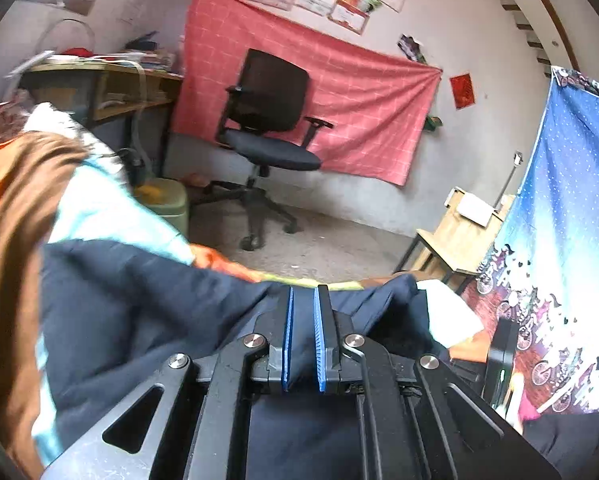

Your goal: Fold large clothes

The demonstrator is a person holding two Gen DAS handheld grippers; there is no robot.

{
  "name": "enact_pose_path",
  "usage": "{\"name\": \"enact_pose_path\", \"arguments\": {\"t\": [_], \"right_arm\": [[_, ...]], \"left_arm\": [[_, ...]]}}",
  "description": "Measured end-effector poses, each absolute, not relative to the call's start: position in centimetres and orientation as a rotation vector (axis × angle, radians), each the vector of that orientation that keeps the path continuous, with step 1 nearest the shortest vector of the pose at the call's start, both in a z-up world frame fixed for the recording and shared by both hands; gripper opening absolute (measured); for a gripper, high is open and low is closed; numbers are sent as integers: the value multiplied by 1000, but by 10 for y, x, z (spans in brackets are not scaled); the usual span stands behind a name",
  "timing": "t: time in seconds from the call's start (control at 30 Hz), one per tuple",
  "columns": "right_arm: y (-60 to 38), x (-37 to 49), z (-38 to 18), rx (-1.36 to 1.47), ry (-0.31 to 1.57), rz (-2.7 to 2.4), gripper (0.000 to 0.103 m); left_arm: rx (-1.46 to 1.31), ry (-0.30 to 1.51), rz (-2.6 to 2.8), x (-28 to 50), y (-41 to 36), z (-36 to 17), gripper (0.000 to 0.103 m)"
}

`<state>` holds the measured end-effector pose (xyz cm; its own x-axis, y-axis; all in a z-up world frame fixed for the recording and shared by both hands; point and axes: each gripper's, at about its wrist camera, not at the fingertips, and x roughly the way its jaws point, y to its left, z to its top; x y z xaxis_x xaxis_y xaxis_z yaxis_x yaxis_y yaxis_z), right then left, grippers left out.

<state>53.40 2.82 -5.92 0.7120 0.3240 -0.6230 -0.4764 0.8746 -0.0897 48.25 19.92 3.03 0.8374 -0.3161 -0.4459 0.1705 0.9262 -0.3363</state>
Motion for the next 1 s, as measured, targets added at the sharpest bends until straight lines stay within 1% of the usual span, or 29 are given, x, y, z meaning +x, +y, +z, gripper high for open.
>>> {"name": "enact_pose_path", "arguments": {"t": [0.03, 0.13, 0.17, 0.3, 0.43, 0.47, 0.5, 0.57, 0.6, 0.7, 0.73, 0.8, 0.87, 0.9, 0.93, 1.0], "right_arm": [[28, 533, -59, -252, 639, 449, 5], [27, 526, -59, -253, 637, 449, 5], [26, 524, -57, -254, 634, 453, 5], [16, 512, -45, -259, 630, 474, 5], [-14, 502, -14, -225, 597, 497, 7], [-19, 505, -3, -207, 581, 495, 10], [-23, 511, 7, -185, 565, 486, 19], [-19, 531, 23, -131, 544, 465, 33], [-14, 543, 28, -113, 544, 473, 35], [25, 587, 30, -120, 576, 481, 35], [41, 605, 25, -124, 609, 486, 35], [60, 630, 12, -213, 657, 399, 25], [59, 650, -6, -271, 695, 297, 18], [55, 656, -13, -264, 716, 272, 9], [43, 666, -25, -227, 753, 239, 5], [25, 673, -49, -168, 816, 242, 2]], "left_arm": [[-274, 544, -275, 497, 192, 28, 8], [-209, 715, -342, 537, 174, 4, 7], [-167, 746, -336, 544, 170, -5, 5], [-93, 746, -349, 538, 167, -25, 3], [9, 717, -366, 530, 164, -34, 3], [17, 714, -367, 528, 161, -38, 3], [24, 710, -367, 524, 159, -44, 3], [25, 700, -367, 521, 156, -51, 3], [26, 696, -367, 520, 154, -57, 3], [49, 672, -361, 513, 150, -66, 3], [58, 662, -357, 511, 149, -68, 3], [65, 650, -354, 509, 147, -73, 2], [54, 639, -359, 510, 148, -76, 2], [48, 635, -362, 511, 148, -78, 2], [43, 630, -367, 512, 147, -80, 2], [45, 626, -370, 514, 146, -82, 2]]}}
